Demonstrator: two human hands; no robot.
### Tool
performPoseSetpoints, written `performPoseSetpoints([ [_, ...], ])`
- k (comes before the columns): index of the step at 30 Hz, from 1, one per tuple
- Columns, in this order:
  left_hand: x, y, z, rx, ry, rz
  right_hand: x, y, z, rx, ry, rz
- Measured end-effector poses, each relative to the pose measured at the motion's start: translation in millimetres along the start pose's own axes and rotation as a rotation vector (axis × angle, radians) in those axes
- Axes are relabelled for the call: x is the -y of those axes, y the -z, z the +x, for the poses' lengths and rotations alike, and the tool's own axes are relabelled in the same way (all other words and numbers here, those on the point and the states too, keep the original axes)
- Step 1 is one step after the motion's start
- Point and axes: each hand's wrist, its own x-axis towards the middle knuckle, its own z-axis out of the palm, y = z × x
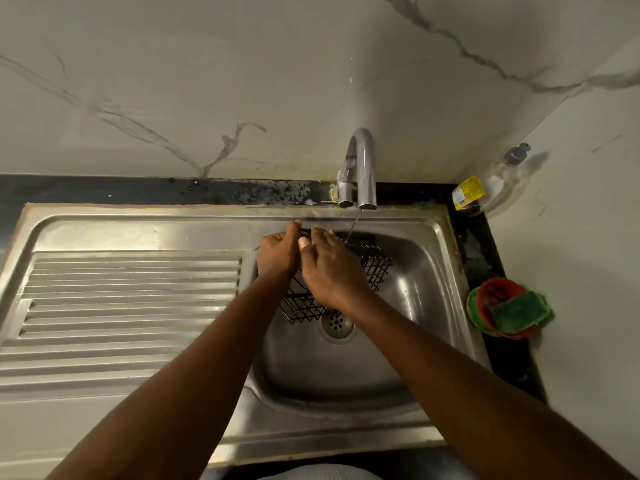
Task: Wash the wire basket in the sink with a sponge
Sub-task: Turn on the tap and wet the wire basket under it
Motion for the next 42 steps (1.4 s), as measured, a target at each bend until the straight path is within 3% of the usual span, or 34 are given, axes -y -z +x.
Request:
performPoseSetpoints([
  [3,10,3,-6,0.002,-0.019,-0.041,-42,9,25,0.140,-0.217,0.037],
  [5,11,9,-8,-0.025,0.028,-0.085,-93,6,48,0.120,-0.425,0.061],
  [8,5,15,-9,-0.027,0.024,-0.046,-127,14,58,0.206,-0.589,0.255],
  [11,1,15,-12,-0.037,0.021,-0.062,-103,32,50,0.157,-0.582,0.302],
  [14,-2,10,-15,-0.049,0.032,-0.110,-72,26,54,0.089,-0.557,0.126],
  [17,-1,6,-14,-0.098,0.017,-0.087,-24,8,48,0.241,-0.399,0.021],
  [23,0,13,-10,-0.102,0.051,-0.141,16,-4,4,0.122,-0.124,-0.144],
  [26,0,12,-11,-0.061,0.016,-0.091,-11,5,14,0.132,-0.214,-0.074],
  [29,2,15,-13,-0.038,0.013,-0.124,-59,14,41,0.151,-0.499,-0.121],
  [31,3,15,-14,-0.025,0.005,-0.114,-77,23,51,0.170,-0.623,-0.019],
  [34,1,14,-15,-0.041,-0.008,-0.098,-82,36,55,0.120,-0.591,0.149],
  [38,1,19,-8,-0.089,0.059,-0.102,-66,25,48,0.094,-0.621,0.058],
  [42,6,13,-14,-0.113,0.022,-0.070,-15,-4,16,0.145,-0.370,-0.062],
])
